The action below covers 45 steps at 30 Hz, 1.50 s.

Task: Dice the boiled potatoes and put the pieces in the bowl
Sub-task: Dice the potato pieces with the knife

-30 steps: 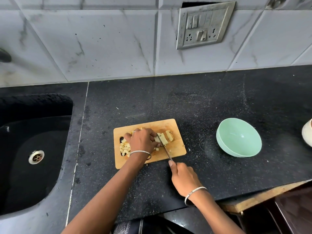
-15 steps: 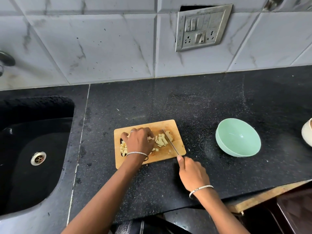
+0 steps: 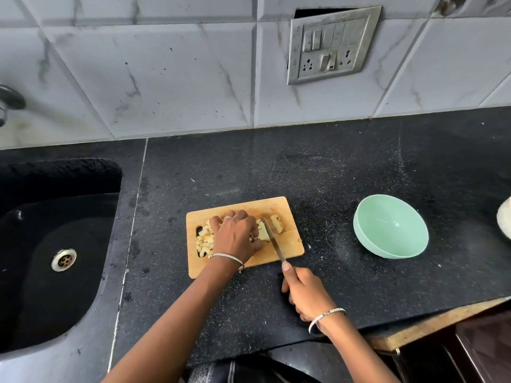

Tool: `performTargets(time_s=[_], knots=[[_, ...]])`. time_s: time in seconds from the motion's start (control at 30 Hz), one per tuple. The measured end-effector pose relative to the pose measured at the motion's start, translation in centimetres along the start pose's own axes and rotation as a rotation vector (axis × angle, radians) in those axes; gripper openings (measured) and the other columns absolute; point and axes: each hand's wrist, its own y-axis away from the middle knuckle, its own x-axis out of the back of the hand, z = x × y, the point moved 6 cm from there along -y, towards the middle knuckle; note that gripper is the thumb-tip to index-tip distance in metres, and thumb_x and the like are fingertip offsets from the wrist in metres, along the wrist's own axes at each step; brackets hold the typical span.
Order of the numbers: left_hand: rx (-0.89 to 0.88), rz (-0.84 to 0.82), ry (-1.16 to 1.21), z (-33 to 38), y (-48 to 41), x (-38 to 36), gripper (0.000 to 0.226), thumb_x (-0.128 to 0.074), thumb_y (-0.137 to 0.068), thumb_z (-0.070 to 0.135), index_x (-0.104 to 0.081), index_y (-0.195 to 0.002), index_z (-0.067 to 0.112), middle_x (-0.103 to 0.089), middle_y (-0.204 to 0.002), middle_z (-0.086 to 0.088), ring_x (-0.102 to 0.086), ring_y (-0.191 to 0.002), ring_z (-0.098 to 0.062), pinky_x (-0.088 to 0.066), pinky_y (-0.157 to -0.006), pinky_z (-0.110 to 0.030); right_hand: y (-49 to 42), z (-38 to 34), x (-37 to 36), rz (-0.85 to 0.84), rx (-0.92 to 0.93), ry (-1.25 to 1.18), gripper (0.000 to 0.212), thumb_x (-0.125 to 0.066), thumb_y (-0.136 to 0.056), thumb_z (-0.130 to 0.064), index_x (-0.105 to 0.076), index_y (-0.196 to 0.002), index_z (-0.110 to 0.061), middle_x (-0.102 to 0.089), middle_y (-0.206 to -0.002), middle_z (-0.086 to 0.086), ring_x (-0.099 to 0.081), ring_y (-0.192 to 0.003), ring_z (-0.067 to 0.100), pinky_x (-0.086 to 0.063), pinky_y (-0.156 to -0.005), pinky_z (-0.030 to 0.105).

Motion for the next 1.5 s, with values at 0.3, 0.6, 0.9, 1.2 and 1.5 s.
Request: performTargets(time_s=[0.3, 0.6, 0.9, 1.2, 1.5], knots=[[0.076, 0.106, 0.003, -1.1, 0.3, 0.7, 0.013, -0.062, -0.074, 0.027, -0.061, -0.086, 0.030, -0.067, -0.094, 0.011, -0.053, -0.093, -0.017, -0.018, -0.079, -0.038, 0.7, -0.6, -0.4, -0.166, -0.100, -0.336, 0.055, -0.039, -0.097, -0.061, -0.055, -0.080, -0.011, -0.039, -0.048, -0.004, -0.025, -0.037, 0.009, -0.016, -0.038, 0.017], [0.015, 0.014, -0.086, -0.4, 0.6, 0.4, 0.026, -0.064, -0.079, 0.050, -0.063, -0.100, 0.036, -0.057, -0.113, 0.010, -0.047, -0.110, -0.019, -0.026, -0.091, -0.046, -0.4, 0.4, 1.0, 0.051, 0.016, 0.042, 0.057, -0.033, -0.100, -0.056, -0.059, -0.067, -0.017, -0.050, -0.053, -0.006, -0.044, -0.050, 0.014, -0.029, -0.048, 0.026], [-0.012, 0.027, -0.038, -0.3, 0.3, -0.1, 0.021, -0.065, -0.081, 0.049, -0.063, -0.096, 0.034, -0.056, -0.112, 0.009, -0.047, -0.109, -0.018, -0.024, -0.088, -0.043, 0.7, -0.7, 1.1, 0.100, 0.128, 0.132, 0.054, -0.032, -0.102, -0.051, -0.065, -0.077, -0.017, -0.061, -0.066, -0.007, -0.057, -0.068, 0.015, -0.038, -0.065, 0.032], [0.043, 0.069, 0.052, -0.8, 1.0, -0.4, 0.022, -0.072, -0.075, 0.050, -0.066, -0.089, 0.035, -0.054, -0.108, 0.012, -0.045, -0.108, -0.016, -0.022, -0.087, -0.042, 2.0, 0.3, 0.4, 0.140, 0.218, 0.297, 0.067, -0.011, -0.090, -0.070, -0.057, -0.083, -0.022, -0.067, -0.080, -0.003, -0.064, -0.082, 0.024, -0.049, -0.078, 0.042], [0.105, 0.033, 0.104, -1.0, 0.6, -0.4, 0.022, -0.075, -0.073, 0.049, -0.071, -0.089, 0.036, -0.055, -0.112, 0.013, -0.043, -0.111, -0.015, -0.024, -0.093, -0.045, 1.6, 0.7, 0.6, 0.114, 0.125, 0.338, 0.053, -0.019, -0.099, -0.060, -0.056, -0.091, -0.024, -0.066, -0.091, 0.006, -0.062, -0.094, 0.034, -0.048, -0.079, 0.044]])
